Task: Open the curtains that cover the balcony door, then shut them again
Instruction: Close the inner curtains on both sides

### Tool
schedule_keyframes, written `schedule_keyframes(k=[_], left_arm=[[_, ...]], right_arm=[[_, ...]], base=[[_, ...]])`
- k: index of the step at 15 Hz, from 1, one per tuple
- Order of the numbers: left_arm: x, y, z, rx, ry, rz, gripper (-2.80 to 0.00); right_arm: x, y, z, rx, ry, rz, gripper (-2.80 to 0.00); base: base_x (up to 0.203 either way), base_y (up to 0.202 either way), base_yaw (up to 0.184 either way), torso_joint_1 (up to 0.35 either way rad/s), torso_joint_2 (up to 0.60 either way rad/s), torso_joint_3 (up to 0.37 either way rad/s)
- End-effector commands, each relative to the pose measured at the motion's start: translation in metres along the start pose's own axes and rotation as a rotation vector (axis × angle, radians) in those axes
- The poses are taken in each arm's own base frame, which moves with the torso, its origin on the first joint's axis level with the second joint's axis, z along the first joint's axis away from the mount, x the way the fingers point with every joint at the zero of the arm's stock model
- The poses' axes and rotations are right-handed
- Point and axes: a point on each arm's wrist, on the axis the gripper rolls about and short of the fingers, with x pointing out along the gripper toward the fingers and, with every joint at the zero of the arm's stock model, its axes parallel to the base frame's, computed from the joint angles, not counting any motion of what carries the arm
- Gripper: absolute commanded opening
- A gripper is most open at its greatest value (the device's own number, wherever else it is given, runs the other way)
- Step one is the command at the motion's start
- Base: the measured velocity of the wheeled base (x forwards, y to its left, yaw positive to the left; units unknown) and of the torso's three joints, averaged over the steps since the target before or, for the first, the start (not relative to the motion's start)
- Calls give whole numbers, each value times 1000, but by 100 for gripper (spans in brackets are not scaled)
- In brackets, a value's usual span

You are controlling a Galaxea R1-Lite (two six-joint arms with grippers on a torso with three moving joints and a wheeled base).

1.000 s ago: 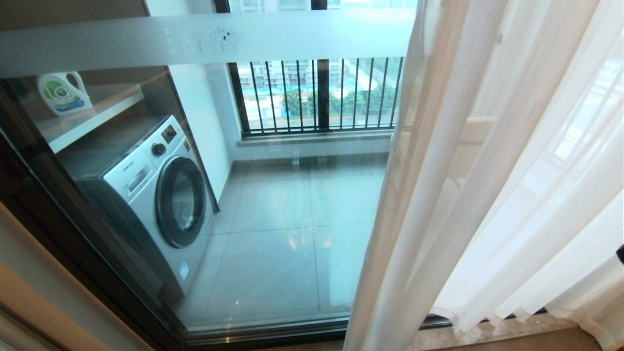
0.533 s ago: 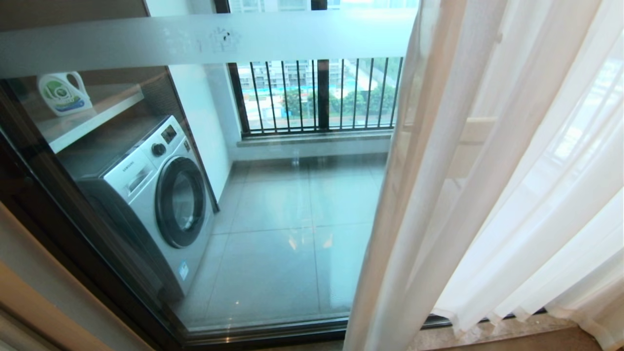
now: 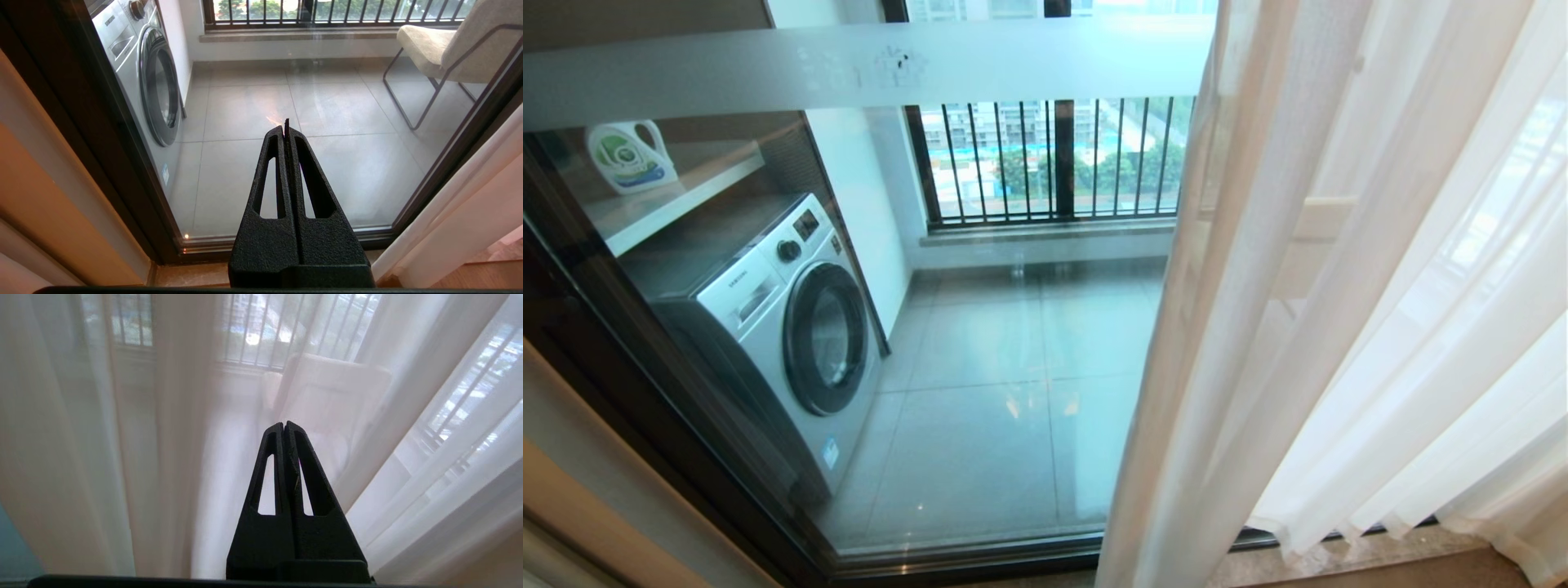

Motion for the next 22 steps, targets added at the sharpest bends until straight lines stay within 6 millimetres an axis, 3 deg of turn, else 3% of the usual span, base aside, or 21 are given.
schedule_keyframes(k=[1,8,11,18,22], left_arm=[[0,0,0,0,0,0,-280],[0,0,0,0,0,0,-280],[0,0,0,0,0,0,-280],[0,0,0,0,0,1,-280],[0,0,0,0,0,1,-280]], right_arm=[[-8,-1,-12,-12,26,-54,-280],[-48,1,-33,-25,67,-136,-280],[-50,2,-38,-21,93,-99,-280],[-79,9,-62,-6,42,77,-280],[-80,9,-65,83,81,89,-280]], base=[[0,0,0,0,0,0],[0,0,0,0,0,0],[0,0,0,0,0,0],[0,0,0,0,0,0],[0,0,0,0,0,0]])
